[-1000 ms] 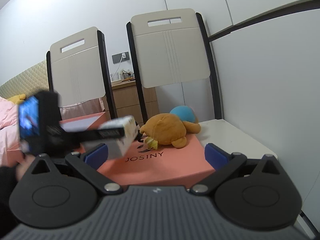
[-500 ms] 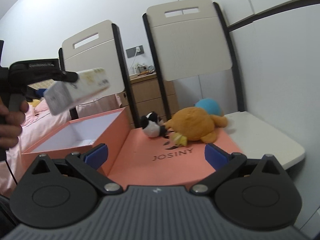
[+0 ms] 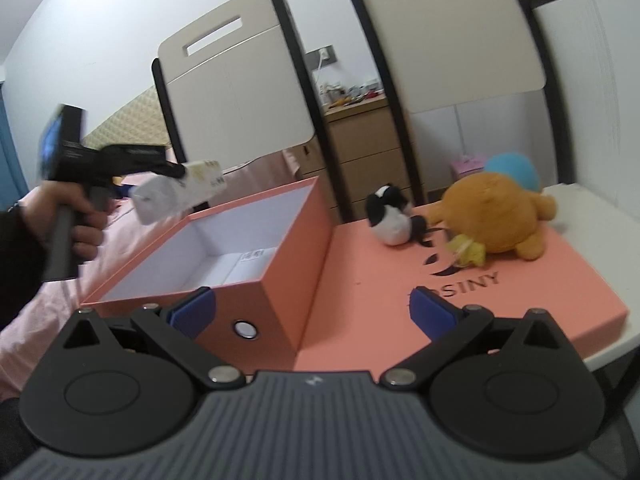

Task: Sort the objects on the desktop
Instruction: 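Carry the white tissue pack with the left tool into the open box, then open the left tool to release the pack and withdraw it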

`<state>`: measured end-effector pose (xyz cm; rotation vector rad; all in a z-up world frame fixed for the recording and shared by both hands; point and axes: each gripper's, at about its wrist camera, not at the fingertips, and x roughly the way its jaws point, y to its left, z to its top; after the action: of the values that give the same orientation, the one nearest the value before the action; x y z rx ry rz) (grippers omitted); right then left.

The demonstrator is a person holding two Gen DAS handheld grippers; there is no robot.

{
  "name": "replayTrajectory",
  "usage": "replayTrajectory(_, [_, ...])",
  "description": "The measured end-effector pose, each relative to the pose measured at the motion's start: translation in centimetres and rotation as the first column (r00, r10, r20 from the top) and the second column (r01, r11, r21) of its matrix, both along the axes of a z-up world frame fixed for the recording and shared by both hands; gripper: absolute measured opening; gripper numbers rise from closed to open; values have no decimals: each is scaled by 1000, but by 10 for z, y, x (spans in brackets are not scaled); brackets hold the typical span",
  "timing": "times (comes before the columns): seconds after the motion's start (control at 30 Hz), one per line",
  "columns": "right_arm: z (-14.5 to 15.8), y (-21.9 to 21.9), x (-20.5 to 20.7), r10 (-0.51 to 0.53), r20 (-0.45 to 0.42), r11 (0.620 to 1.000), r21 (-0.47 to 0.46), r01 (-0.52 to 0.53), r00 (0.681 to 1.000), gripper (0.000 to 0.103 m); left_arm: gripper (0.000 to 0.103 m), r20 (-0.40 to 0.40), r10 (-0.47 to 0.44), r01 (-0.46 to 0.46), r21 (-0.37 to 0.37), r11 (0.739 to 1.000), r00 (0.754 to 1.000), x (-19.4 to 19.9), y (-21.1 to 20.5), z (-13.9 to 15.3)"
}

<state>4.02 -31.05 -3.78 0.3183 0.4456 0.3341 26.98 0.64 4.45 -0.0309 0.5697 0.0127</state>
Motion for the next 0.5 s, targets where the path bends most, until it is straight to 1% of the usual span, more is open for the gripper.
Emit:
replayTrajectory(0.17, [-5,-2,15,25,-38,999,43,-23,999,103,84,-106,17,-12,48,999,994,27,8,-36])
replayTrajectory(0.23, [-6,-2,18,33,-50,998,63,-29,998,103,84,-166,38,-31,43,999,985,30,17,-47])
replayTrajectory(0.33, [-8,0,21,53,-59,996,79,-48,997,103,84,-245,43,-38,25,999,969,37,30,-66])
replayTrajectory(0.4, [-8,4,21,55,-53,996,66,-52,997,103,86,-267,30,-23,31,999,963,37,31,-72])
replayTrajectory(0.5, [-10,10,27,37,-65,999,4,-37,997,103,87,-295,11,-5,22,1000,955,36,32,-75])
